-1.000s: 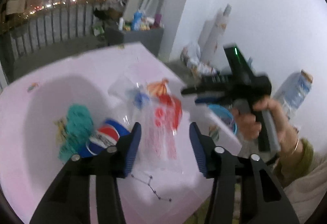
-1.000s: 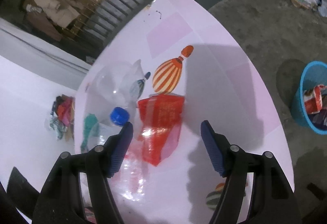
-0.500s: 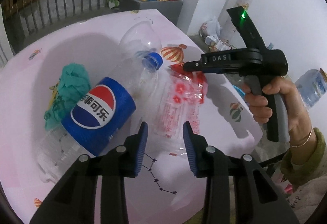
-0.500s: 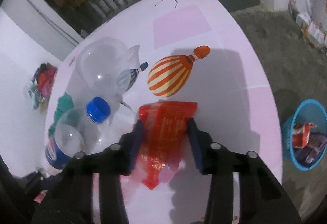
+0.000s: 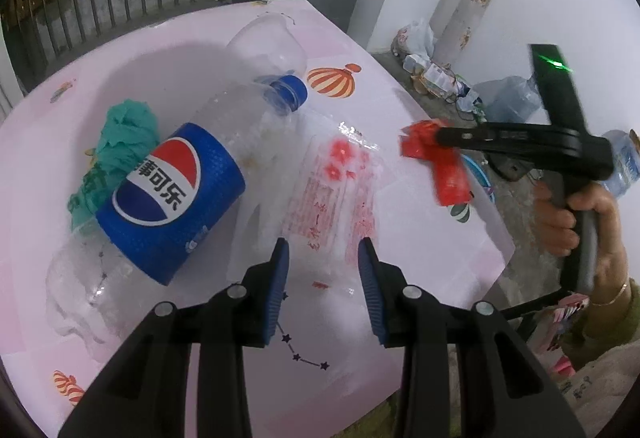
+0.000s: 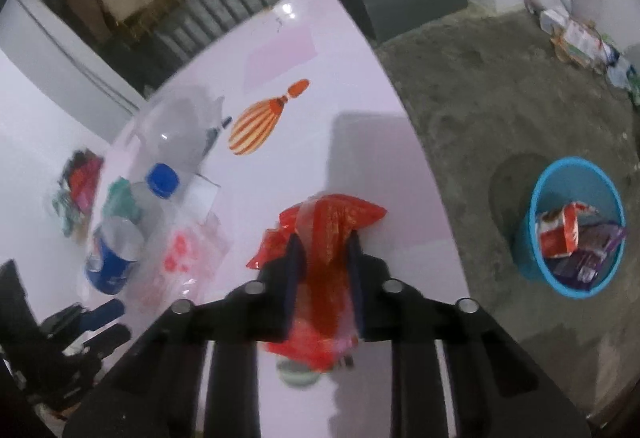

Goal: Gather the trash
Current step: 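Grasp the red snack bag with the right tool while the left tool grasps the clear printed bag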

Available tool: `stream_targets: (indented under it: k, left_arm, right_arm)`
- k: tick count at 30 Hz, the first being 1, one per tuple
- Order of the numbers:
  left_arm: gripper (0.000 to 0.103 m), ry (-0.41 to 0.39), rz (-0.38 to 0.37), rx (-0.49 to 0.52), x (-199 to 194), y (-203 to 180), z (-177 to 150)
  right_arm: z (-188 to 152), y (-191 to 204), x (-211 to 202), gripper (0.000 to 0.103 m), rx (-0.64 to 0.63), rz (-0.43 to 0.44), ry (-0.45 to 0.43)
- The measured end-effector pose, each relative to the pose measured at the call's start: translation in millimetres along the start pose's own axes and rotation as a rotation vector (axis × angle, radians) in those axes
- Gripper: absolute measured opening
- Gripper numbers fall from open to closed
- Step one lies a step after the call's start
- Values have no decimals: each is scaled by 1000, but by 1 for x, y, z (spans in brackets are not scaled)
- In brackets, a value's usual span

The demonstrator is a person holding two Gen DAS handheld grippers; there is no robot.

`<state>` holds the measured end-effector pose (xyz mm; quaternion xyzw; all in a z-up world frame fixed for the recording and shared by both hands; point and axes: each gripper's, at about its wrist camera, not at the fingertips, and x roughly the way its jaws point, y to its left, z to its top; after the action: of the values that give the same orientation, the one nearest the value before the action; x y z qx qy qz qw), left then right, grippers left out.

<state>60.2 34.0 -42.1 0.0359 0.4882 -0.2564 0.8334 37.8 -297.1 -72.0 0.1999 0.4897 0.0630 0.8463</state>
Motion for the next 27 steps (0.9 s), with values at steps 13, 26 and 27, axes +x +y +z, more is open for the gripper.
stream_targets:
  k: [13,26,27]
  left_arm:
    - [34,58,-83,-24,-8,8,-24]
    - [34,76,-244,-350,34,44,-19]
    - [34,66,-244,-362,35,44,-18]
  right_arm:
    - [-5,67,-19,14,-156,214,-58]
    - [-23,70,34,14,-165,162,78]
    - [-23,69,35,14,-165,163,80]
